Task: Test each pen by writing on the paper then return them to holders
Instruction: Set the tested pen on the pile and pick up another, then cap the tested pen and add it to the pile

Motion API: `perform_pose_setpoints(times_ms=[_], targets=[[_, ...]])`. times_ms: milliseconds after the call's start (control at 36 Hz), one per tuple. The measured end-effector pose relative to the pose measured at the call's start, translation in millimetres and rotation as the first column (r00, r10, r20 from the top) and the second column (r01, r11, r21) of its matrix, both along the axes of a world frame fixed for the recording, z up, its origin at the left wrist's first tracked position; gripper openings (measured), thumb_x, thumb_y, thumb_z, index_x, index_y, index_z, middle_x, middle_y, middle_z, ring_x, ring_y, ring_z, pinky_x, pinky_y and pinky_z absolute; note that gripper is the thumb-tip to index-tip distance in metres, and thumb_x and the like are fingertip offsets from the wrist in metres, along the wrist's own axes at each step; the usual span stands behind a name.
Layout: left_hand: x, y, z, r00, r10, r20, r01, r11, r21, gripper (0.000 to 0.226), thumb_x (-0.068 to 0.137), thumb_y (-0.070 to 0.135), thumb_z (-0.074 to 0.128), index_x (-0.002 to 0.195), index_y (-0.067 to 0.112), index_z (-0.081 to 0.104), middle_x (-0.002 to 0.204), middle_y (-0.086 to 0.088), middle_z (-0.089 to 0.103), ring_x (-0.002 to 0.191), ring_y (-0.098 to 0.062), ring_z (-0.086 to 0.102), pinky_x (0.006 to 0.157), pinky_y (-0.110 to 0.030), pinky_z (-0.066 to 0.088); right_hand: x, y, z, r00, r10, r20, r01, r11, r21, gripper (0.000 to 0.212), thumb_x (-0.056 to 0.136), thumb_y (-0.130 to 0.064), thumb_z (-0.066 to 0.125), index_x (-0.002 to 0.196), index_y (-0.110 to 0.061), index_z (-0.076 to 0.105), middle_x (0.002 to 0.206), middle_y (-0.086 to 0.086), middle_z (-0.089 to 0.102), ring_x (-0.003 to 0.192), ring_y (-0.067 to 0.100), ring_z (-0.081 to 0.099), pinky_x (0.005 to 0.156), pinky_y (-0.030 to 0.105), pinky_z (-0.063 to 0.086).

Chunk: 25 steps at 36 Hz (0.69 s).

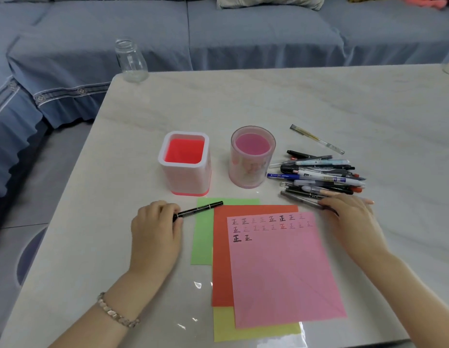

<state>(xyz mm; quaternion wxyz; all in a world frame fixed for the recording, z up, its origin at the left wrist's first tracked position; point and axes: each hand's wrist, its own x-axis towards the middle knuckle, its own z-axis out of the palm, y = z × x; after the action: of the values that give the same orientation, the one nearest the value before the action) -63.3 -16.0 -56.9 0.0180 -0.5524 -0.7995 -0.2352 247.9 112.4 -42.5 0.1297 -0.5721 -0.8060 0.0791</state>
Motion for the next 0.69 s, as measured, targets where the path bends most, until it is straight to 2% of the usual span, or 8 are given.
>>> perform_pose_setpoints(times_ms=[83, 222, 333, 444, 528, 583, 639, 694], targets=[[20, 8, 17, 0.986, -0.16, 0.038, 0.156, 0.982, 0.102, 0.027, 0.081, 0.021, 0.043, 0.097, 0.009, 0.06, 0.1, -0.009, 0.059, 0.091, -0.022, 0.042, 0.078, -0.031, 0.033, -10, -6, 16, 0.988, 0.06, -0.145, -0.046, 0.995, 0.093, 0.022, 0.08, 0.008, 0.063, 0.097, -0.004, 0.069, 0.096, 0.011, 0.064, 0.085, 0.033, 0.062, 0.073, 0.033, 0.037], [61, 23, 45, 0.878, -0.478, 0.037, 0.464, 0.866, 0.187, 0.04, 0.09, 0.031, 0.044, 0.124, 0.01, 0.045, 0.123, -0.008, 0.055, 0.114, -0.02, 0.043, 0.1, -0.027, 0.027, -33, -25, 50, 0.907, 0.334, -0.255, -0.338, 0.941, 0.03, 0.02, 0.084, -0.012, 0.06, 0.101, -0.013, 0.07, 0.093, -0.012, 0.054, 0.083, -0.001, 0.048, 0.073, 0.015, 0.038], [75, 30, 48, 0.803, -0.594, -0.047, 0.594, 0.793, 0.135, 0.033, 0.092, 0.029, 0.041, 0.11, 0.01, 0.061, 0.094, -0.003, 0.064, 0.085, -0.02, 0.051, 0.078, -0.03, 0.037, -49, -41, 71, 0.841, 0.392, -0.373, -0.453, 0.887, -0.089, 0.023, 0.082, -0.023, 0.057, 0.101, -0.032, 0.067, 0.089, -0.02, 0.059, 0.084, 0.001, 0.056, 0.074, 0.012, 0.041], [73, 27, 43, 0.799, -0.601, 0.028, 0.596, 0.797, 0.098, 0.034, 0.101, 0.037, 0.024, 0.093, 0.019, 0.052, 0.073, 0.003, 0.053, 0.068, -0.012, 0.042, 0.062, -0.029, 0.033, -61, -50, 82, 0.788, 0.155, -0.596, -0.368, 0.895, -0.254, 0.027, 0.081, -0.007, 0.068, 0.086, -0.034, 0.066, 0.071, -0.014, 0.067, 0.054, 0.002, 0.057, 0.053, 0.008, 0.04], [79, 15, 52, 0.785, -0.498, 0.37, 0.521, 0.853, 0.043, 0.021, 0.1, 0.031, 0.033, 0.088, 0.028, 0.05, 0.067, 0.011, 0.047, 0.064, -0.006, 0.042, 0.057, -0.023, 0.031, -65, -52, 89, 0.45, -0.185, -0.874, -0.336, 0.871, -0.358, 0.033, 0.073, 0.013, 0.065, 0.09, -0.016, 0.064, 0.067, -0.002, 0.07, 0.046, 0.007, 0.057, 0.045, 0.014, 0.043], [84, 9, 54, 0.622, -0.338, 0.707, 0.426, 0.903, 0.057, 0.02, 0.099, 0.026, 0.035, 0.085, 0.031, 0.049, 0.057, 0.011, 0.042, 0.053, -0.005, 0.039, 0.051, -0.017, 0.03, -69, -54, 87, 0.296, -0.285, -0.912, -0.327, 0.867, -0.377, 0.044, 0.069, 0.012, 0.064, 0.101, -0.019, 0.059, 0.073, -0.001, 0.071, 0.054, 0.008, 0.061, 0.053, 0.016, 0.049], [86, 7, 59, 0.41, -0.198, 0.89, 0.325, 0.944, 0.06, 0.025, 0.099, 0.02, 0.038, 0.082, 0.022, 0.055, 0.049, 0.011, 0.039, 0.043, -0.003, 0.034, 0.046, -0.018, 0.03, -75, -58, 78, 0.311, -0.248, -0.918, -0.293, 0.894, -0.34, 0.061, 0.071, 0.011, 0.066, 0.113, -0.031, 0.05, 0.081, -0.003, 0.072, 0.058, 0.007, 0.063, 0.059, 0.018, 0.051], [85, 9, 65, 0.285, -0.11, 0.952, 0.34, 0.941, 0.007, 0.027, 0.099, 0.017, 0.039, 0.08, 0.013, 0.058, 0.043, 0.008, 0.039, 0.036, -0.007, 0.033, 0.04, -0.019, 0.031, -78, -62, 65, 0.527, -0.045, -0.849, -0.222, 0.956, -0.189, 0.076, 0.076, 0.003, 0.068, 0.118, -0.053, 0.039, 0.085, -0.007, 0.069, 0.061, 0.008, 0.061, 0.059, 0.019, 0.05]])
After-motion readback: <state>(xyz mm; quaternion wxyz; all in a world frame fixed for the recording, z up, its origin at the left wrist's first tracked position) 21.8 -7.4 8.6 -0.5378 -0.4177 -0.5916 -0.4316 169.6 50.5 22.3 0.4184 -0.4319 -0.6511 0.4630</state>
